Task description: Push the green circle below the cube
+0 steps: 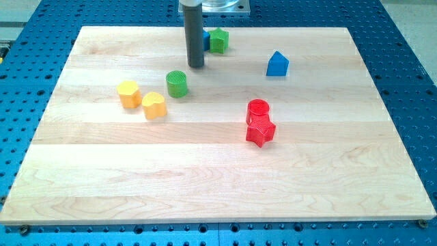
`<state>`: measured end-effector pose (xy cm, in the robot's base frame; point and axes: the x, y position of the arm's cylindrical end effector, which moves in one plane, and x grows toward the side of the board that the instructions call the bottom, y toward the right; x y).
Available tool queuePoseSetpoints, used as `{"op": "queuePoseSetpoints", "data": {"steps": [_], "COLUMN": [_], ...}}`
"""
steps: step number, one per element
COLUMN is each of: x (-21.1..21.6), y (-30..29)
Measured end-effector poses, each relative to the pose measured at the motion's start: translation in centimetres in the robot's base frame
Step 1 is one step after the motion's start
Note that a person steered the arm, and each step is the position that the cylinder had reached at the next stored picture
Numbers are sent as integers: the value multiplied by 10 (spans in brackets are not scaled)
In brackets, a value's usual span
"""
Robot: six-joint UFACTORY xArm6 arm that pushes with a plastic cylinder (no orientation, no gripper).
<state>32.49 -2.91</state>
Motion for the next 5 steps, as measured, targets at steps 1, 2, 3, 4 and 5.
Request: {"op": "queuePoseSetpoints", "data": {"steps": [1,2,3,4,5], "x": [59,75,75,60,52], "y": [29,1,-59,-92,-112]}}
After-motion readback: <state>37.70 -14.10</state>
